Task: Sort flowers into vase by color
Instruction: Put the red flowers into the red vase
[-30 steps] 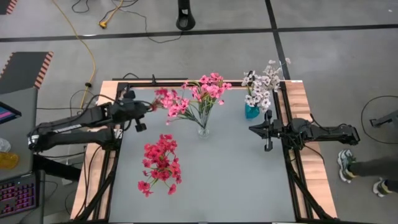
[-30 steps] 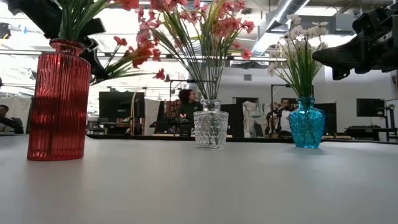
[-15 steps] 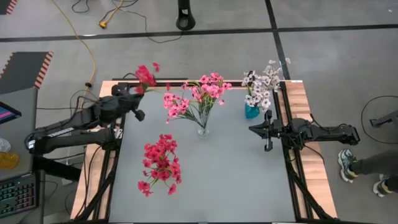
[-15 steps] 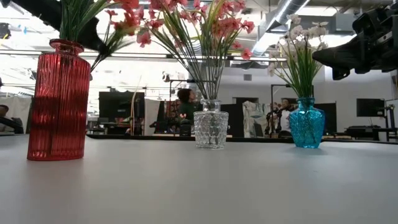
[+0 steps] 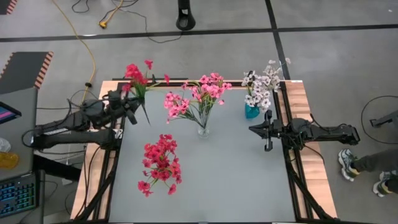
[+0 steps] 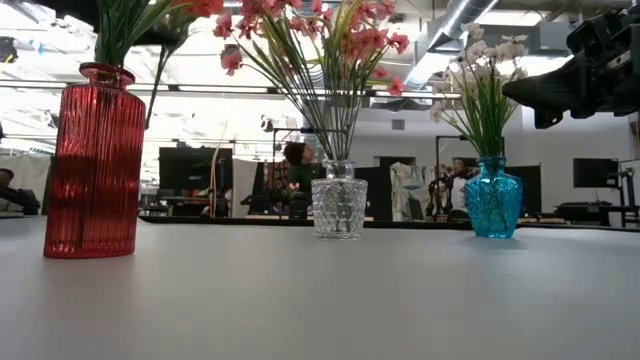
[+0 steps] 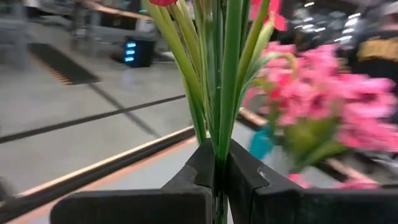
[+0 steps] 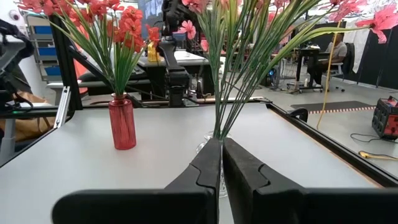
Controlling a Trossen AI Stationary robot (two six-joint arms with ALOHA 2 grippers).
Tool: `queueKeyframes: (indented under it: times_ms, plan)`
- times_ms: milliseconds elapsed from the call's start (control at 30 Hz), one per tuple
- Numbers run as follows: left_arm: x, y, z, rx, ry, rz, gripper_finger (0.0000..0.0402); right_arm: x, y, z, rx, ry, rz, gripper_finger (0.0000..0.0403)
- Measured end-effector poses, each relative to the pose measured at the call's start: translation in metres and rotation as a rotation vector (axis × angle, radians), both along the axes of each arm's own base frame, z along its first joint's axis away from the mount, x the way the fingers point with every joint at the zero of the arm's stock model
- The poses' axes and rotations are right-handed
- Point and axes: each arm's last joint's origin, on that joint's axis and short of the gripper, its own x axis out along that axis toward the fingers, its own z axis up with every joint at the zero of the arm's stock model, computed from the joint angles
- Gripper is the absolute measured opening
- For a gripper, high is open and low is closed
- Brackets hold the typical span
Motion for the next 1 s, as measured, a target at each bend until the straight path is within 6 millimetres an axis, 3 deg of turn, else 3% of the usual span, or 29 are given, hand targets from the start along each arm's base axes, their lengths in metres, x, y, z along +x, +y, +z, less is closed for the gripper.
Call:
queueKeyframes:
  times_ms: [233,1000]
  plan:
    - [0.012,-0.02,-0.006,0.039,-0.141,-0.076,0.0,0.0,0.0,0.0,0.0,-0.001,0.0,0.0047]
    - [0.029,-0.1,-0.022,-0.098,-0.161,-0.041,0.0,0.0,0.0,0.0,0.0,-0.001,0.0,0.0047]
